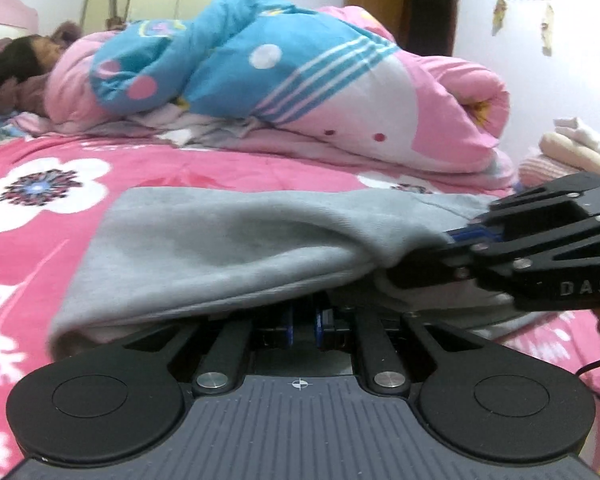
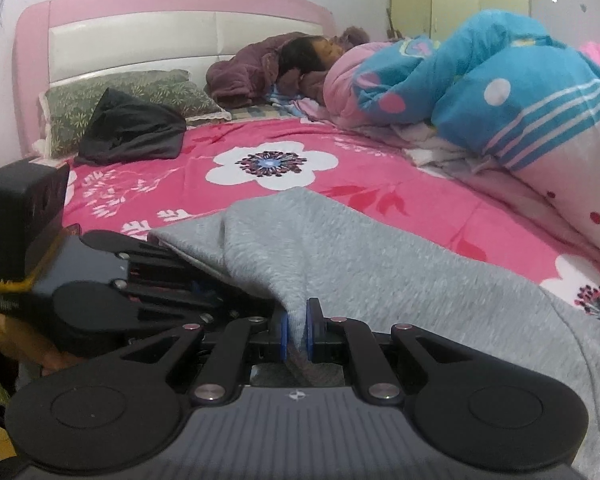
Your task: Fold clothes
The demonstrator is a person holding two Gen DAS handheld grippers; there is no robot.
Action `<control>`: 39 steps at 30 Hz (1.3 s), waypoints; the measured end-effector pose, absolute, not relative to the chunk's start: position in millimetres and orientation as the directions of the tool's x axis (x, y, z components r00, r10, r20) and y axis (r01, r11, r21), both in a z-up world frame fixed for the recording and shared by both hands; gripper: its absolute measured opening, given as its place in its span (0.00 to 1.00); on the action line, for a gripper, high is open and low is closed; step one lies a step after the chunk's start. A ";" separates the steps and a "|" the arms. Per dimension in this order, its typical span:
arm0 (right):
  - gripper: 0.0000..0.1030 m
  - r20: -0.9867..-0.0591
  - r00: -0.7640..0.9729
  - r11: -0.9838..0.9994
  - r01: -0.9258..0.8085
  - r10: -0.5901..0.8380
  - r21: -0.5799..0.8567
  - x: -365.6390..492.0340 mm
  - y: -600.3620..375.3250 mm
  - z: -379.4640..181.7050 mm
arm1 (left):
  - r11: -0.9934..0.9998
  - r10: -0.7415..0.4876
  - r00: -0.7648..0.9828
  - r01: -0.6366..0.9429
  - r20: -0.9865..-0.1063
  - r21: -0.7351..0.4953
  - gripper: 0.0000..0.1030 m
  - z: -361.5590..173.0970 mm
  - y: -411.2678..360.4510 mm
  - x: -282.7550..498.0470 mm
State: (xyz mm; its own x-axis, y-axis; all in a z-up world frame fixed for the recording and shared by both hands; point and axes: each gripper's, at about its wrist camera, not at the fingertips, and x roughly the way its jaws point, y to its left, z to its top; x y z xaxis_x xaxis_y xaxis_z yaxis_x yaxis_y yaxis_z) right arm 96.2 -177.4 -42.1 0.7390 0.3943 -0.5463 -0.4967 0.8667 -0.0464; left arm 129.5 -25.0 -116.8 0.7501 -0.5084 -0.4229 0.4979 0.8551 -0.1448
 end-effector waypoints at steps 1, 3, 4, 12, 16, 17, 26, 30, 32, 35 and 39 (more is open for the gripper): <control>0.09 -0.543 0.745 0.866 -0.497 0.388 -0.063 95.0 -175.5 -42.6 | 0.858 -0.504 0.753 0.493 -0.425 -0.144 0.10 -117.0 -24.2 129.6; 0.09 -0.534 0.763 0.858 -0.498 0.365 -0.125 90.5 -168.6 -44.8 | 0.863 -0.492 0.761 0.488 -0.423 -0.127 0.10 -115.8 -23.4 127.1; 0.09 -0.525 0.779 0.843 -0.502 0.342 -0.195 85.6 -161.7 -47.9 | 0.867 -0.484 0.765 0.486 -0.424 -0.113 0.10 -115.1 -23.0 125.2; 0.09 -0.462 0.860 0.635 -0.484 0.218 -0.602 54.0 -118.8 -81.8 | 0.884 -0.415 0.789 0.468 -0.453 0.005 0.10 -115.9 -8.9 105.8; 0.09 -0.454 0.870 0.518 -0.482 0.190 -0.707 45.4 -105.3 -103.5 | 0.876 -0.410 0.770 0.482 -0.490 0.026 0.10 -112.8 7.1 96.1; 0.09 -0.453 0.872 0.492 -0.481 0.185 -0.725 43.7 -102.3 -108.7 | 0.870 -0.419 0.760 0.492 -0.496 0.019 0.10 -110.3 12.1 93.5; 0.10 -0.402 0.907 0.320 -0.420 0.125 -0.849 35.6 -85.3 -137.5 | 0.795 -0.602 0.705 0.573 -0.373 -0.201 0.10 -79.8 41.4 89.9; 0.10 -0.388 0.916 0.293 -0.401 0.104 -0.868 34.2 -80.6 -141.4 | 0.779 -0.624 0.707 0.593 -0.331 -0.202 0.10 -82.1 16.3 102.8; 0.11 -0.379 0.920 0.291 -0.391 0.100 -0.873 32.1 -80.2 -141.6 | 0.781 -0.619 0.702 0.596 -0.353 -0.184 0.10 -90.1 2.0 111.2; 0.17 -0.386 0.916 0.300 -0.401 0.112 -0.865 19.7 -85.7 -134.8 | 0.835 -0.521 0.720 0.542 -0.459 -0.100 0.11 -107.7 -15.1 123.5; 0.16 -0.443 0.887 0.426 -0.455 0.133 -0.782 -4.1 -111.8 -106.4 | 0.839 -0.512 0.726 0.537 -0.460 -0.086 0.11 -112.1 -13.6 122.3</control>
State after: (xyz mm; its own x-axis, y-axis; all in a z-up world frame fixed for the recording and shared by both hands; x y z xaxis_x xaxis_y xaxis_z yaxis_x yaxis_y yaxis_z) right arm -4.1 -111.8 -106.4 0.8865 0.1332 -0.4431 -0.4549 0.4261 -0.7820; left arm 122.3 -13.6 -112.1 0.7259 -0.5117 -0.4597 0.5372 0.8391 -0.0858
